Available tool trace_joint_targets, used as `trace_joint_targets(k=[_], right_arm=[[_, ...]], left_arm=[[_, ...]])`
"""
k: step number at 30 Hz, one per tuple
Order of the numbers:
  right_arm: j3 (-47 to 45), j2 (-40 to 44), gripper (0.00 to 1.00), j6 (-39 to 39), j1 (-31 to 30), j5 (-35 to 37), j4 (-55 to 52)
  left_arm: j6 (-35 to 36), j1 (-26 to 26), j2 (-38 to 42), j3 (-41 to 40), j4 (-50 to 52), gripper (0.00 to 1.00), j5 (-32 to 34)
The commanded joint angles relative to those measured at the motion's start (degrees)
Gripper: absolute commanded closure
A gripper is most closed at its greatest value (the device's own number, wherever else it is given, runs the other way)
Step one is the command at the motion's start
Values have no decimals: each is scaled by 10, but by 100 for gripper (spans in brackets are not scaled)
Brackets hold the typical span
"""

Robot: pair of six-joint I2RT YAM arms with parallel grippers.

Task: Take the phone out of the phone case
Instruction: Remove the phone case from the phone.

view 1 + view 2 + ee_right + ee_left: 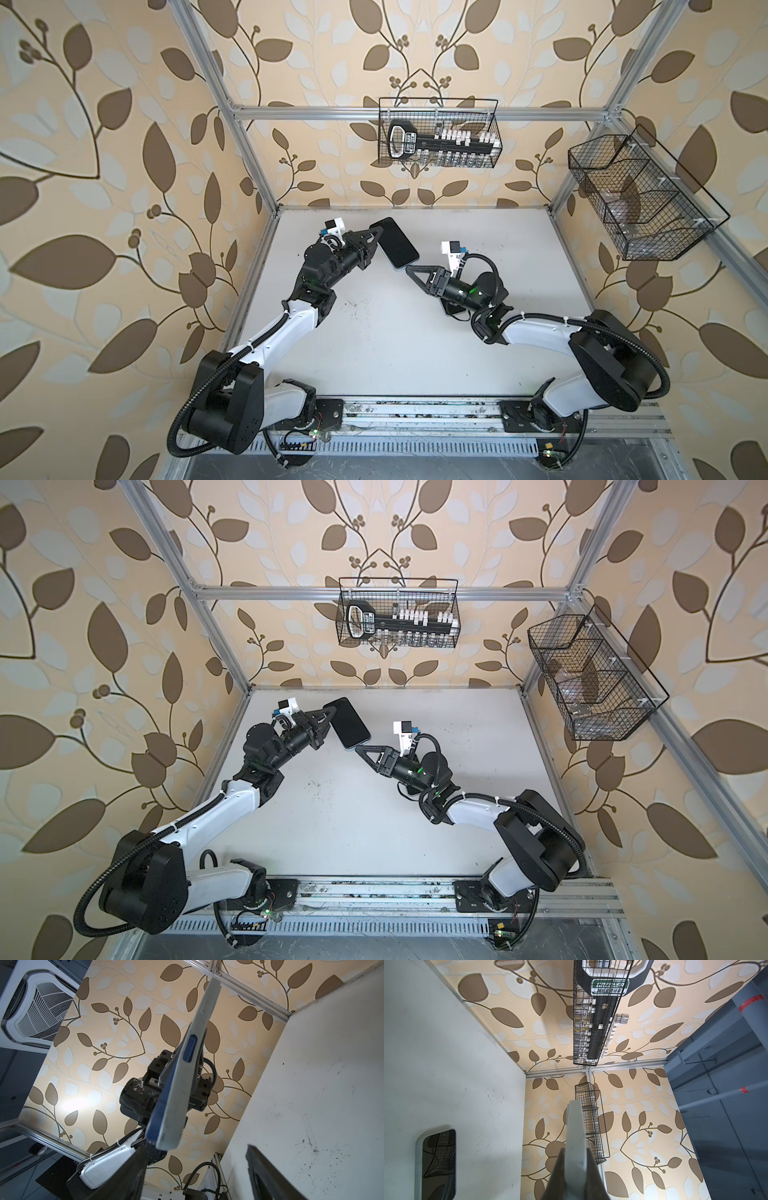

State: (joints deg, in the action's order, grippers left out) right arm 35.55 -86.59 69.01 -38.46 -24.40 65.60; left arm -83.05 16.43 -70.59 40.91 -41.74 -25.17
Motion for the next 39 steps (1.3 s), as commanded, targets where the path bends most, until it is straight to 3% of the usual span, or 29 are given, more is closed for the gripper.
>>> trace_joint_targets(k=[1,39], right_arm=[[12,-11,24,5,2,5,23],[10,-52,25,60,19,29,71]], left_arm=[[-20,-2,23,8,-66,100,-9],[-75,7,16,-1,-126,100,-11]])
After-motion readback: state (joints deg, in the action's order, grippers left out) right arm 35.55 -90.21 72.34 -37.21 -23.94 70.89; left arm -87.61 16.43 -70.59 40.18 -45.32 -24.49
